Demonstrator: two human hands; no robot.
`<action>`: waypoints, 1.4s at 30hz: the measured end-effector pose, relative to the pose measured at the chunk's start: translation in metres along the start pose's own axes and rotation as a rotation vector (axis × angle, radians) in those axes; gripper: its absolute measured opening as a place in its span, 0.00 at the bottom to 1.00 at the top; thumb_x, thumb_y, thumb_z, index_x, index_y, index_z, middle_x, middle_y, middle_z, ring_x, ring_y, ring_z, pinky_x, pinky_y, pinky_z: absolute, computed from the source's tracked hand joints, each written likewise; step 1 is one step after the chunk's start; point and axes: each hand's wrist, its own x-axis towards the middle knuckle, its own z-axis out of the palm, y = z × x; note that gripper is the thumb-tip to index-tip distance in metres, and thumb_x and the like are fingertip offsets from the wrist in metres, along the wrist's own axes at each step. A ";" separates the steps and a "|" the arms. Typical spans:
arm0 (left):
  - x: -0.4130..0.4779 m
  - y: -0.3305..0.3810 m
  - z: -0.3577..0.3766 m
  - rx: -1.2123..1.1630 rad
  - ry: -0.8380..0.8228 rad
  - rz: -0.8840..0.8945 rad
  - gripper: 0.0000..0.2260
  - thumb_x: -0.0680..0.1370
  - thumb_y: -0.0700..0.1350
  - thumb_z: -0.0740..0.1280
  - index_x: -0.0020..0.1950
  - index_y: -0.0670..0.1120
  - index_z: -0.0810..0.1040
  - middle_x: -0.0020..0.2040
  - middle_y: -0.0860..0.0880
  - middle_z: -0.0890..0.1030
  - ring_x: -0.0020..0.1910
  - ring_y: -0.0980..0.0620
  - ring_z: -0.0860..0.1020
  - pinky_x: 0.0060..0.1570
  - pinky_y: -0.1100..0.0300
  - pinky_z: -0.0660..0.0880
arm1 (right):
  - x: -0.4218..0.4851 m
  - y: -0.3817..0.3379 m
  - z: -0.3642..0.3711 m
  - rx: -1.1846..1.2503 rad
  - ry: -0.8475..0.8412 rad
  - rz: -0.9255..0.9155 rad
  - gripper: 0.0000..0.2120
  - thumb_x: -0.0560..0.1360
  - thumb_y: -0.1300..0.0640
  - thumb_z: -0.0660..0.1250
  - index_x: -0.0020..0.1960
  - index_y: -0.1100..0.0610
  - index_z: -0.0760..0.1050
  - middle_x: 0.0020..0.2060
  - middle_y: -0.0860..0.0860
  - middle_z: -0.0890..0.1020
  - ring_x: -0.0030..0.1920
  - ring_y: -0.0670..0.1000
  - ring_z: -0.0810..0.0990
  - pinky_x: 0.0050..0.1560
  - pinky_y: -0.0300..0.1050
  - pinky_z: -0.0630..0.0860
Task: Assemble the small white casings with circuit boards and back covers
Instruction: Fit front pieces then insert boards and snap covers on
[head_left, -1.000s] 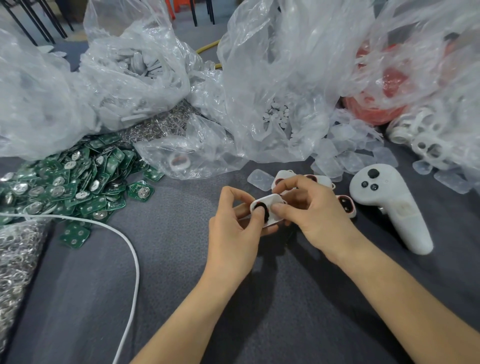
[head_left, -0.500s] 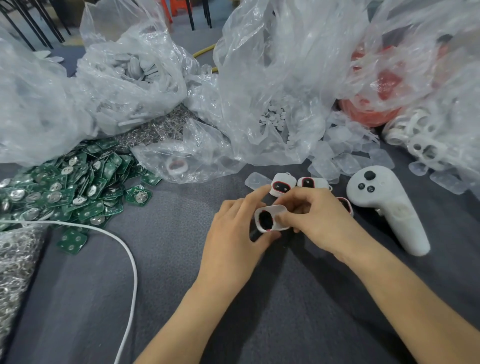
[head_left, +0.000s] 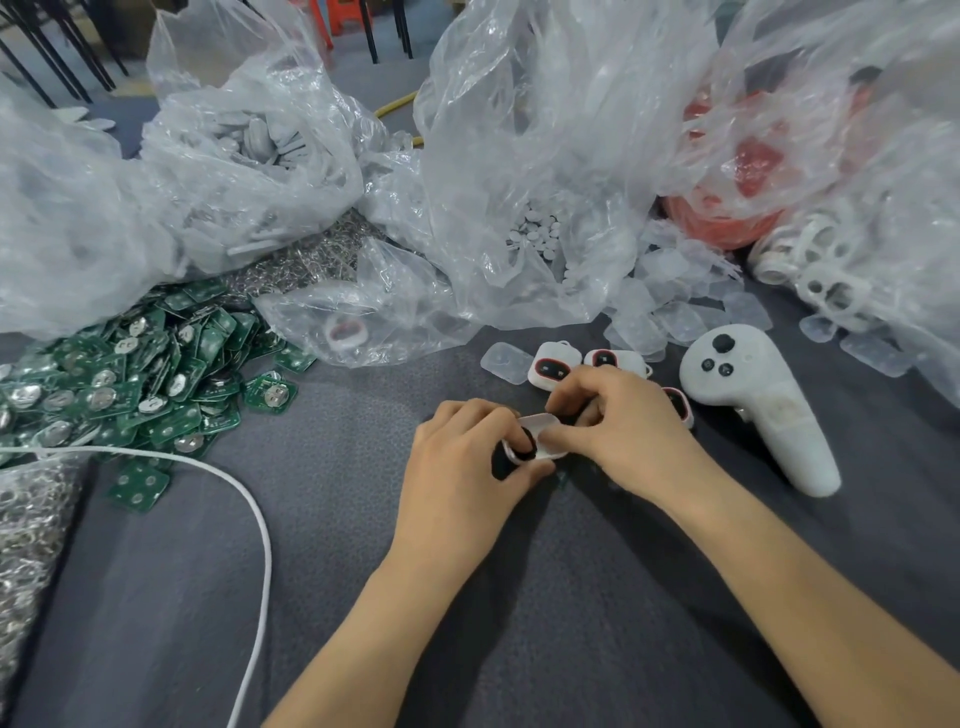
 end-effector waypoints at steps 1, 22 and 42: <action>0.000 0.000 -0.001 -0.011 -0.006 -0.011 0.11 0.67 0.47 0.78 0.39 0.45 0.79 0.47 0.53 0.81 0.51 0.49 0.75 0.51 0.52 0.70 | -0.001 0.001 -0.001 0.036 0.000 0.007 0.08 0.67 0.56 0.76 0.43 0.50 0.78 0.32 0.43 0.78 0.31 0.34 0.75 0.29 0.26 0.68; 0.002 -0.003 -0.012 -0.468 0.288 -0.182 0.09 0.79 0.43 0.66 0.57 0.52 0.74 0.50 0.58 0.82 0.45 0.62 0.80 0.46 0.73 0.73 | 0.038 -0.045 -0.007 0.455 0.143 -0.087 0.02 0.71 0.58 0.72 0.43 0.56 0.82 0.42 0.54 0.84 0.44 0.47 0.79 0.44 0.35 0.72; 0.004 0.004 -0.015 -0.656 0.131 -0.194 0.13 0.79 0.34 0.64 0.43 0.52 0.80 0.39 0.57 0.83 0.38 0.60 0.80 0.43 0.68 0.76 | -0.019 -0.018 -0.014 0.611 0.016 -0.017 0.03 0.72 0.63 0.71 0.41 0.56 0.79 0.33 0.56 0.83 0.32 0.49 0.79 0.30 0.38 0.72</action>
